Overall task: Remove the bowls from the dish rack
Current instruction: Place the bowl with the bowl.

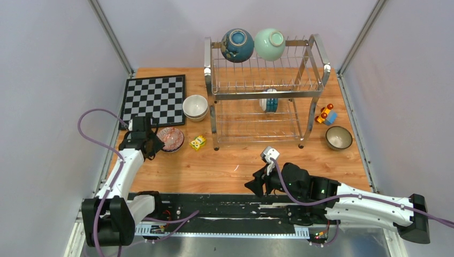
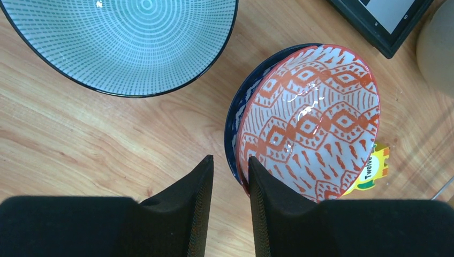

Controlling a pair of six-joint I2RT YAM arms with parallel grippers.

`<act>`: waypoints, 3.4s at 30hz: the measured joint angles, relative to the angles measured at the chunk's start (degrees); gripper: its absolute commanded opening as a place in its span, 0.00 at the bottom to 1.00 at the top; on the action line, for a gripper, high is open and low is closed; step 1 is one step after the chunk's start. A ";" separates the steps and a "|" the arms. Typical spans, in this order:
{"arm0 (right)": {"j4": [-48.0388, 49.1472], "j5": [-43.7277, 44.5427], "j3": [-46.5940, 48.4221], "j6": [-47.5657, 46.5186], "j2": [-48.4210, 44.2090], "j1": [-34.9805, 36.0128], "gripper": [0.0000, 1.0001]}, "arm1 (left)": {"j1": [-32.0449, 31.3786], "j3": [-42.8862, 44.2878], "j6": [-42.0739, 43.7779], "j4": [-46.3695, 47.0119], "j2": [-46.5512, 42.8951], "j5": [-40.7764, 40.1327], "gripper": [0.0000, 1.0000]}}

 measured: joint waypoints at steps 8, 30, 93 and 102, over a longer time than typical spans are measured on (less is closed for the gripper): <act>0.02 0.00 -0.13 0.00 -0.24 0.00 0.61 | 0.00 1.03 1.09 -1.75 -1.46 -2.08 0.29; 0.02 0.02 -0.44 0.02 0.00 0.00 0.61 | 0.00 1.90 1.49 -1.01 -0.07 -2.51 0.15; 1.22 -0.57 -0.44 0.92 2.62 0.00 0.60 | 0.00 -4.04 1.66 2.71 -5.51 3.37 0.24; 1.22 -0.52 -0.44 0.92 2.62 0.00 0.60 | 0.00 -1.79 3.04 -0.15 -11.65 5.70 0.31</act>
